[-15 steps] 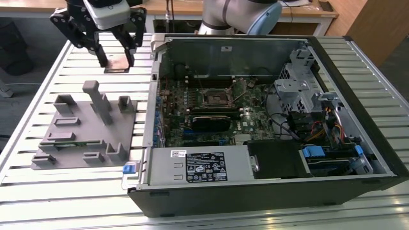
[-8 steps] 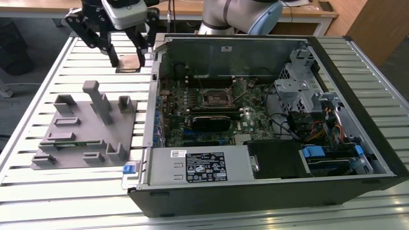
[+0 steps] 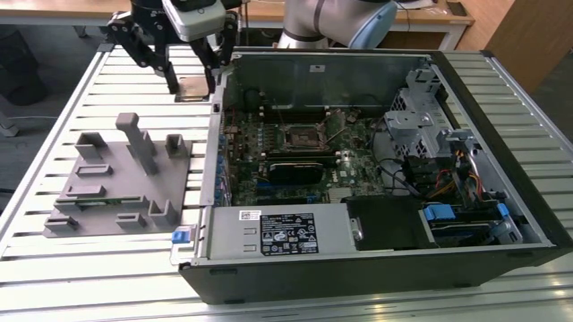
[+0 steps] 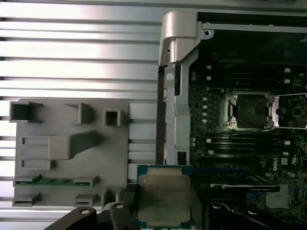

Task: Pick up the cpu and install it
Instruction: 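Pick up the cpu and move it towards the insertion slot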

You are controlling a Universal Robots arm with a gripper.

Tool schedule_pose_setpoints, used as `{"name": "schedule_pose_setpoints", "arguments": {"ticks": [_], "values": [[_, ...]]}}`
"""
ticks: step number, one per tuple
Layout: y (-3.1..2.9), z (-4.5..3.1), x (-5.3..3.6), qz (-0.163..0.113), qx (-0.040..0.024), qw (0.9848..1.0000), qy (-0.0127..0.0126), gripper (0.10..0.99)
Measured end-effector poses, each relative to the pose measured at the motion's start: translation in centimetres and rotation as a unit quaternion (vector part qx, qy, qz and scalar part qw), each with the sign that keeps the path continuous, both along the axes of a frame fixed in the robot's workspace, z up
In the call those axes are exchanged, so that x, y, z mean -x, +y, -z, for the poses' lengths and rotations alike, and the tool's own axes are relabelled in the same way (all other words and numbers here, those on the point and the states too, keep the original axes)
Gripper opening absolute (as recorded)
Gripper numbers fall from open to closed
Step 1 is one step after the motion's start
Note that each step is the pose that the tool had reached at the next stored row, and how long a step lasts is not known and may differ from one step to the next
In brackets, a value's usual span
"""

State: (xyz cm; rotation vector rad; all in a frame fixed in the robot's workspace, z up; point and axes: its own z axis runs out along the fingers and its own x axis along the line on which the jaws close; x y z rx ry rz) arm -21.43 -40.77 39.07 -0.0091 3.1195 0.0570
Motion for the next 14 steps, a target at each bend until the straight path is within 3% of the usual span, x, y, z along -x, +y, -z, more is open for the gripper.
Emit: {"name": "schedule_pose_setpoints", "arguments": {"ticks": [14], "values": [[0.01, 0.05, -2.41, 0.000, 0.0000, 1.0000, 0.0000, 0.533]]}}
